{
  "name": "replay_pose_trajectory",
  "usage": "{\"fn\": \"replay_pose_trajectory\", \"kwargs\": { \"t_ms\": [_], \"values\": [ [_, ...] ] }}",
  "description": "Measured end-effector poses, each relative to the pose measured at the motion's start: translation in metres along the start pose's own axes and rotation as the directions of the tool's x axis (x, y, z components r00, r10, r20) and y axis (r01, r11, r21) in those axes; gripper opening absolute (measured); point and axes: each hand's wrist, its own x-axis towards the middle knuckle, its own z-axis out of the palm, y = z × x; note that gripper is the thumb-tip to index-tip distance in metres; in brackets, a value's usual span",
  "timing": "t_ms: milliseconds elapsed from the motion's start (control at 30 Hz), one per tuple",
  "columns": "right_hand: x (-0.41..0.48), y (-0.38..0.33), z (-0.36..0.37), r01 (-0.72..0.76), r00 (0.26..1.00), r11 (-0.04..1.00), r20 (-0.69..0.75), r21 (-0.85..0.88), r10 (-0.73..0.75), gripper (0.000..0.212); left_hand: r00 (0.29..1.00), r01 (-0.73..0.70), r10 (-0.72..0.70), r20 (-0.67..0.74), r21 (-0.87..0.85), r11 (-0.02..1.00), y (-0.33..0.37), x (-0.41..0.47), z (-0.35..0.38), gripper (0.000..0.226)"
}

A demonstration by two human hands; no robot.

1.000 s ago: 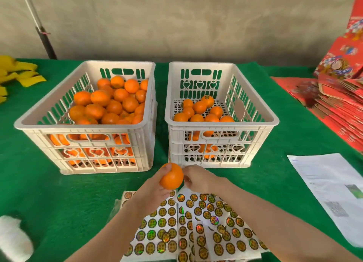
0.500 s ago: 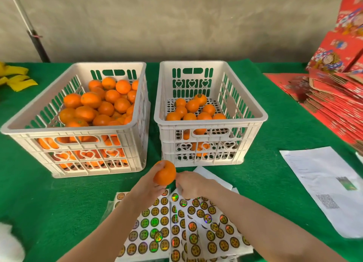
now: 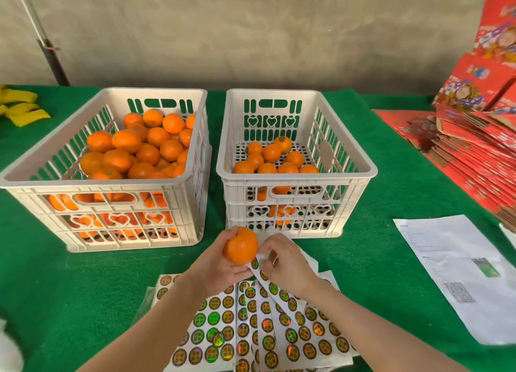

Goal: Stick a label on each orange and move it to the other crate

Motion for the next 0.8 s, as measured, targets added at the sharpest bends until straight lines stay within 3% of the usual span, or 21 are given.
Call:
{"fn": "replay_pose_trajectory", "kwargs": {
  "t_ms": [200, 267, 367, 500, 567, 700, 800],
  "values": [
    [-0.006, -0.006, 0.003, -0.028, 0.999, 0.997, -0.038, 0.075, 0.031, 0.002, 1.000, 0.002, -0.001, 0.012, -0.031, 1.000, 0.001, 0.001, 0.001, 0.069],
    [-0.006, -0.006, 0.005, -0.068, 0.997, 0.992, -0.040, 0.108, 0.073, 0.008, 1.000, -0.004, 0.004, -0.004, -0.014, 1.000, 0.003, 0.000, 0.001, 0.069],
    [-0.008, -0.006, 0.007, -0.215, 0.976, 0.946, 0.019, 0.242, 0.217, 0.023, 0.999, -0.031, 0.035, -0.025, 0.129, 0.991, 0.008, -0.004, -0.004, 0.071],
    [-0.006, -0.009, 0.004, -0.355, 0.921, 0.820, 0.016, 0.450, 0.390, 0.015, 0.984, -0.114, 0.157, -0.086, 0.375, 0.920, 0.011, -0.009, -0.008, 0.089],
    [-0.006, -0.016, -0.006, -0.262, 0.941, 0.790, -0.035, 0.554, 0.336, 0.013, 0.977, -0.167, 0.206, -0.048, 0.421, 0.891, 0.015, -0.015, -0.006, 0.086],
    [-0.001, -0.036, -0.017, -0.034, 0.998, 0.884, -0.024, 0.467, 0.051, 0.077, 0.986, -0.158, 0.144, 0.079, 0.207, 0.965, 0.023, -0.027, 0.007, 0.060],
    [0.003, -0.051, -0.021, 0.041, 0.995, 0.888, -0.103, 0.458, 0.007, 0.087, 0.982, -0.136, 0.117, 0.146, 0.131, 0.982, 0.026, -0.032, 0.016, 0.070]
  ]
}}
